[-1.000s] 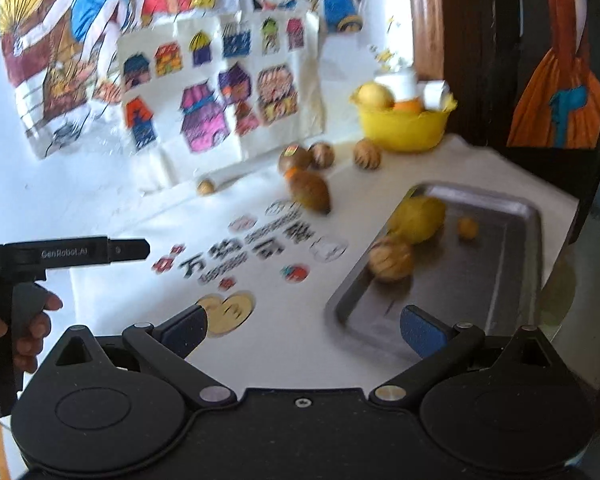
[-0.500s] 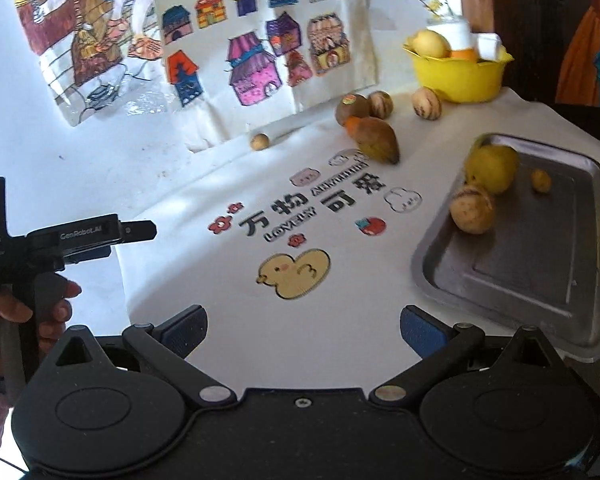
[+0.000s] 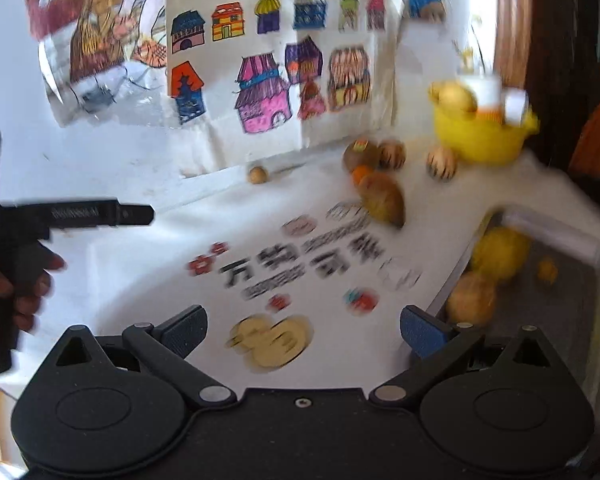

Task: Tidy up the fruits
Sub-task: 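Move the right tool toward the brown oval fruit while the left tool reaches toward a small brown fruit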

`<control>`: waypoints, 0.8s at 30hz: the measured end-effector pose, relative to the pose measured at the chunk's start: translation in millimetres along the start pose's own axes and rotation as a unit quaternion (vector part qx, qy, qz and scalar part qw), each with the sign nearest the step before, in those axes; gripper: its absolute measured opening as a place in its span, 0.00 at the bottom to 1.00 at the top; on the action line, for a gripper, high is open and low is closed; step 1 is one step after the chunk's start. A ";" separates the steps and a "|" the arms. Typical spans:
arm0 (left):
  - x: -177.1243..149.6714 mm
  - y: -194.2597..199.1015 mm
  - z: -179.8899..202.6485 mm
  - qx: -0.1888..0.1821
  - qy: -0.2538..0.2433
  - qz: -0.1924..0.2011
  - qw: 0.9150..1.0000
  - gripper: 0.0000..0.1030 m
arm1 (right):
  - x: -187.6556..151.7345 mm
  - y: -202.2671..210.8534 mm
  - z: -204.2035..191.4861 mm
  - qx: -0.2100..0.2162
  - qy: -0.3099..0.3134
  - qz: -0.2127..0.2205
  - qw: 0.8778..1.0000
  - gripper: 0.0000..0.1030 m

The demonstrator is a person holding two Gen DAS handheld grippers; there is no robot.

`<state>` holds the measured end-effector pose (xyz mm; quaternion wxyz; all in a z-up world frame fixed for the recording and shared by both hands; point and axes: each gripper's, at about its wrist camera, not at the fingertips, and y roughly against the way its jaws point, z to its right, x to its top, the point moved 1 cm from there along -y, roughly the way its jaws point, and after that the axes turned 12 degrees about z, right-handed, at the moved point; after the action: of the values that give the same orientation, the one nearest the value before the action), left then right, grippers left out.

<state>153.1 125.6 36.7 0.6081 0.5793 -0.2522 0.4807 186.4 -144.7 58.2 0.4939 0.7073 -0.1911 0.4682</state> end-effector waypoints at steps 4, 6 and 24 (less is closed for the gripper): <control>7.3 -17.4 16.3 -0.008 0.007 0.017 1.000 1.00 | 11.8 -19.6 1.0 -0.019 0.061 0.059 0.996 0.99; 10.7 -27.4 25.2 -0.015 0.006 0.023 1.000 1.00 | 18.3 -31.1 7.1 -0.015 0.060 0.079 0.995 0.99; 7.6 -131.4 46.0 0.021 0.057 0.024 0.998 1.00 | 24.2 -157.6 43.0 -0.015 0.121 0.059 0.991 0.99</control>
<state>282.9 101.7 -8.2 0.5974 0.5574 -0.2204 0.5327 334.1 -108.6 -6.3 0.4955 0.6255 -0.1781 0.5758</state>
